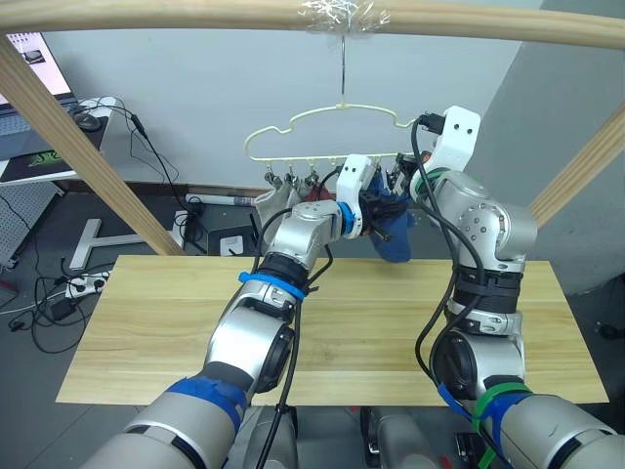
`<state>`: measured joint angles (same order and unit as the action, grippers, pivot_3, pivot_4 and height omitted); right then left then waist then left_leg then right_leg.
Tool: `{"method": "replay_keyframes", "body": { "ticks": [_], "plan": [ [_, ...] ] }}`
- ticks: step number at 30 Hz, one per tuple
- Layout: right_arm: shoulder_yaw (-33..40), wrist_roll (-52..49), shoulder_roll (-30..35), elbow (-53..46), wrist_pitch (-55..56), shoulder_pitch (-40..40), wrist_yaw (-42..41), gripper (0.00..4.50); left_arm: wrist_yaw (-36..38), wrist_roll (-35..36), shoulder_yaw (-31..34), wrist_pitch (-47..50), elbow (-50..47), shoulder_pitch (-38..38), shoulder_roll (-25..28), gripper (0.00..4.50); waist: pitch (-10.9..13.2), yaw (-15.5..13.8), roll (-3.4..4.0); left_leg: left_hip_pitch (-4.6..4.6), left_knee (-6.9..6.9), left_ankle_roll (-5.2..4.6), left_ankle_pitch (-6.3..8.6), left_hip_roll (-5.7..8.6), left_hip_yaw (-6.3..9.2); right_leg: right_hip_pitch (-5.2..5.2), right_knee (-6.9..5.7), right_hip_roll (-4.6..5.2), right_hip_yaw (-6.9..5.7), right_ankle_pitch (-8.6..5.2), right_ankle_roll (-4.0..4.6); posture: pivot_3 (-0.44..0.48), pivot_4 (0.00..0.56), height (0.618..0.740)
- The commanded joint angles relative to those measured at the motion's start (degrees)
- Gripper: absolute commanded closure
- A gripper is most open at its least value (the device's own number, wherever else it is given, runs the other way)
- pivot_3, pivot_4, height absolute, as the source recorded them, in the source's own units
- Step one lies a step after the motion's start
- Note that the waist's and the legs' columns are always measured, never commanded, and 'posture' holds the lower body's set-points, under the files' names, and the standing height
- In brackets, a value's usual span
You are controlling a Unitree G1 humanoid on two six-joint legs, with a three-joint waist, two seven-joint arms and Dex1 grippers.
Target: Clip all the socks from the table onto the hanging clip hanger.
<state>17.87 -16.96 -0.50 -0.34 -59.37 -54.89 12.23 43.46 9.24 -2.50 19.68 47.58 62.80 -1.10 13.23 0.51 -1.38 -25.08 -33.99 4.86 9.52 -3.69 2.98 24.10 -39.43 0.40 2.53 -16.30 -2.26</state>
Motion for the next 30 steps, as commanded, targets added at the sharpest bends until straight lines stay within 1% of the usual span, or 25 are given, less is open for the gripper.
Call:
{"method": "replay_keyframes", "body": {
  "ticks": [1,3,5,6,9,10,13,17,20,24,27,30],
  "plan": [
    [-1.29,-0.95,-0.19,-3.6,0.26,-0.77,-0.88,1.95,1.14,1.44,0.49,0.22,-3.04,1.82,-0.35,4.5,0.0,0.0,0.0,0.0,0.0,0.0,0.0,0.0,0.0,0.0,0.0,0.0,0.0,0.0,0.0,0.081,0.202,0.74],
    [-1.33,-1.23,-0.23,-4.21,-0.43,-0.45,-1.02,1.95,1.72,1.43,0.34,0.82,-3.44,1.56,-0.27,4.5,0.0,0.01,0.01,0.0,0.0,0.0,0.0,0.0,0.0,0.01,-0.01,0.0,0.0,0.0,0.0,0.081,0.202,0.74],
    [-1.22,-1.63,-0.12,-5.25,-1.62,-0.08,-1.24,1.91,2.32,1.23,0.02,1.27,-4.06,1.13,-0.13,3.9,0.01,0.01,0.01,0.0,0.01,0.0,0.0,0.0,0.0,0.01,-0.01,0.0,0.0,0.0,0.0,0.081,0.202,0.74],
    [-1.15,-1.76,-0.09,-5.66,-2.11,0.04,-1.33,1.91,2.49,1.15,-0.09,1.43,-4.33,0.96,-0.08,3.69,0.01,0.01,0.01,-0.01,0.01,0.0,0.0,0.0,0.01,0.01,0.0,0.0,-0.01,0.0,0.0,0.081,0.202,0.74],
    [-1.3,-2.41,0.36,-8.05,-4.68,0.92,-2.24,1.91,3.04,0.7,-0.85,2.11,-6.17,-0.27,0.23,2.75,0.01,0.01,0.02,-0.01,0.01,0.0,0.0,0.0,0.0,0.01,0.0,0.0,0.0,0.0,0.0,0.067,0.205,0.74],
    [-1.44,-2.67,0.65,-9.27,-5.87,1.43,-2.74,1.91,3.38,0.42,-1.34,2.38,-7.2,-0.98,0.5,2.5,0.01,0.02,0.02,-0.01,0.01,0.0,0.0,0.0,0.01,0.01,0.0,0.0,-0.01,0.0,0.0,0.067,0.205,0.74],
    [-1.9,-3.32,1.8,-13.63,-9.49,3.51,-4.24,1.91,3.46,0.32,-2.16,3.26,-10.89,-3.42,1.49,1.57,0.01,0.02,0.02,-0.01,0.0,0.0,0.0,-0.01,0.01,0.01,-0.01,0.0,0.0,0.0,0.0,0.061,0.203,0.74],
    [-2.98,-5.23,4.04,-21.0,-14.64,8.04,-7.0,1.91,4.16,1.83,-1.87,5.79,-17.09,-7.47,3.09,0.4,0.01,0.01,0.02,0.0,-0.03,0.0,0.0,0.0,0.02,-0.02,-0.02,0.0,0.0,0.0,0.0,0.054,0.199,0.74],
    [-3.87,-6.81,6.26,-27.37,-17.67,13.34,-9.59,1.91,5.01,3.88,-1.4,8.94,-23.7,-12.12,4.78,0.4,0.01,0.08,0.03,0.01,-0.05,0.0,0.0,-0.01,0.04,-0.03,-0.06,0.0,0.0,0.0,0.0,0.042,0.191,0.74],
    [-5.08,-8.42,9.41,-35.13,-18.75,22.03,-13.15,1.91,4.1,4.89,-1.44,9.33,-32.72,-20.17,7.53,0.4,0.0,0.47,0.03,0.03,-0.07,0.01,-0.01,-0.01,0.06,-0.06,-0.08,0.01,0.0,0.0,0.0,0.035,0.189,0.74],
    [-6.42,-9.0,11.37,-39.83,-16.97,29.81,-15.52,1.91,3.24,5.81,-1.17,10.9,-39.46,-27.04,10.02,0.4,-0.01,0.87,0.03,0.1,-0.08,0.01,-0.01,-0.01,0.06,-0.11,-0.08,0.0,0.02,0.0,-0.01,0.026,0.186,0.74],
    [-8.23,-8.61,13.61,-43.54,-12.49,38.87,-17.89,1.91,1.82,6.48,-0.4,12.23,-46.27,-34.77,12.7,0.4,-0.02,1.04,0.02,0.17,-0.1,0.01,0.0,-0.01,0.07,-0.19,-0.09,0.01,0.02,-0.01,-0.01,0.03,0.181,0.74]
  ]
}}
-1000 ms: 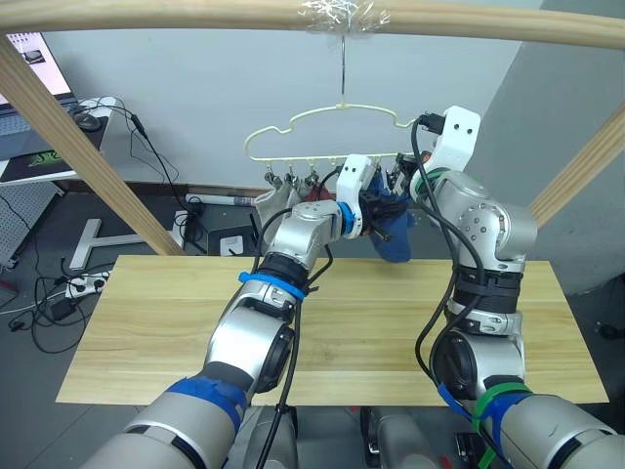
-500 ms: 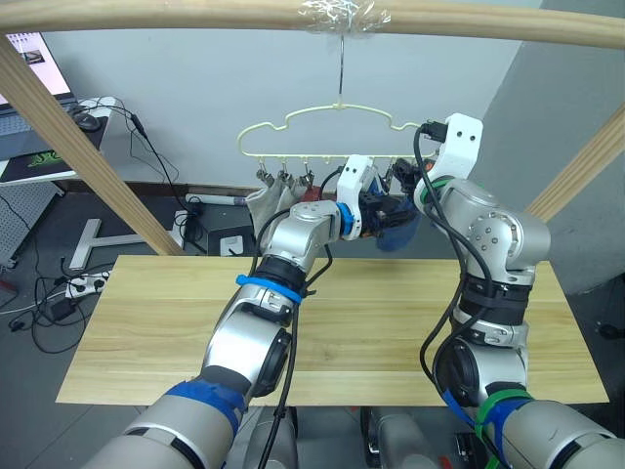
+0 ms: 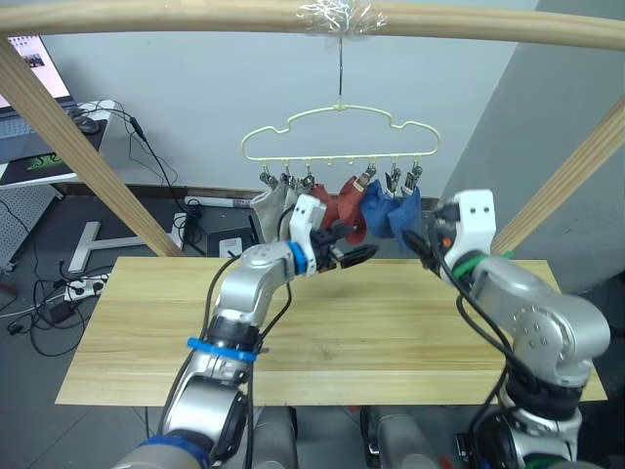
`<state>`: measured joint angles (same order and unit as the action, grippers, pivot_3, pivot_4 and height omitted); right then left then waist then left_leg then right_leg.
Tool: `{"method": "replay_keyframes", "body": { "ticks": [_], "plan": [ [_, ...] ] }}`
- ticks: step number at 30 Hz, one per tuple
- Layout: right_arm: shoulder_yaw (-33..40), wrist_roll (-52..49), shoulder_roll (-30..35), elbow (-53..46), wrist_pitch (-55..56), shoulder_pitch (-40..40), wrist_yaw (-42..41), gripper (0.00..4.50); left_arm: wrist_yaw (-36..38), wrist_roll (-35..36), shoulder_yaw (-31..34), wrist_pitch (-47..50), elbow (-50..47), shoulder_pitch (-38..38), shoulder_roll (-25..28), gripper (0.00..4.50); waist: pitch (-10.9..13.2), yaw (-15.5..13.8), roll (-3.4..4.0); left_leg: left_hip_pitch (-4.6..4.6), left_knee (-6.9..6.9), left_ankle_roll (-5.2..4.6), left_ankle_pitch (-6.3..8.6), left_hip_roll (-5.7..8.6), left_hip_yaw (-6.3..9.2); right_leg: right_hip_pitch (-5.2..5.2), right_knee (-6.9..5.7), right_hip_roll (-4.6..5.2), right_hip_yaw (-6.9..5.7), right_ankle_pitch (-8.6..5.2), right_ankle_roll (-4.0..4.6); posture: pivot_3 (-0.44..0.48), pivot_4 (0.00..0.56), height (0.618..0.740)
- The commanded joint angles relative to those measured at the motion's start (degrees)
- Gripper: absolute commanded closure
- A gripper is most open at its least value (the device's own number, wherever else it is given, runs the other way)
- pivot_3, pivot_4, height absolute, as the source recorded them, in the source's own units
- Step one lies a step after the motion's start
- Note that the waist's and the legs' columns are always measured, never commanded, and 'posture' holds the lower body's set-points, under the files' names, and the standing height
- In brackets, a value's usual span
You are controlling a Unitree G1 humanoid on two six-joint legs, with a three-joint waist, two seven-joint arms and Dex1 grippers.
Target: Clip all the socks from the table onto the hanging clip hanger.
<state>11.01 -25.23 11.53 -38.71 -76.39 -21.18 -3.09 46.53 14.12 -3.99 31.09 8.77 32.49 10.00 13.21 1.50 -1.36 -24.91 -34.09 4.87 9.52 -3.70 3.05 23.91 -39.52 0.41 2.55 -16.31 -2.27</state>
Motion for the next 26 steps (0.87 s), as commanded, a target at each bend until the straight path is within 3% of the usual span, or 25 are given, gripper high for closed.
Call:
{"method": "replay_keyframes", "body": {
  "ticks": [1,6,14,19,26],
  "plan": [
    [-1.66,-0.18,2.09,-6.14,6.24,8.27,-3.24,1.91,-2.02,1.74,1.77,0.82,-9.87,-7.43,2.62,0.4,0.0,0.14,0.0,0.07,0.0,0.0,0.0,0.0,0.0,-0.09,0.02,0.0,0.0,0.0,0.0,0.033,0.181,0.74],
    [-3.13,0.85,3.64,-8.37,15.35,20.33,-5.85,1.91,-5.86,2.28,5.64,-1.28,-17.03,-18.14,6.16,0.4,-0.02,0.16,-0.01,0.18,-0.15,0.0,0.0,-0.01,0.03,-0.25,0.08,0.0,0.0,-0.15,-0.26,0.063,0.174,0.74],
    [-8.32,5.19,2.84,-7.06,32.91,36.92,-8.62,1.91,-9.17,3.46,12.81,-4.72,-20.47,-31.84,9.75,0.4,-0.6,0.06,-0.04,0.29,-0.56,0.0,0.01,-0.01,0.02,-0.7,0.47,0.06,0.05,-0.14,-0.2,0.1,0.165,0.74],
    [-8.81,6.59,2.03,-4.74,37.98,40.86,-8.55,1.91,-12.67,2.26,14.25,-9.29,-18.96,-36.38,9.08,0.4,-1.13,-0.73,-0.18,0.26,-0.61,0.01,0.01,-0.01,-0.02,-0.7,0.52,0.1,0.08,-0.28,0.04,0.116,0.16,0.74],
    [-8.3,6.75,2.95,-2.54,39.85,41.18,-9.02,1.91,-13.65,2.04,12.95,-13.56,-17.23,-36.38,8.87,0.4,-1.52,-1.77,-0.28,0.25,-0.64,0.02,0.02,0.0,-0.03,-0.7,0.53,0.11,0.1,-0.29,0.11,0.123,0.157,0.74]
  ]
}}
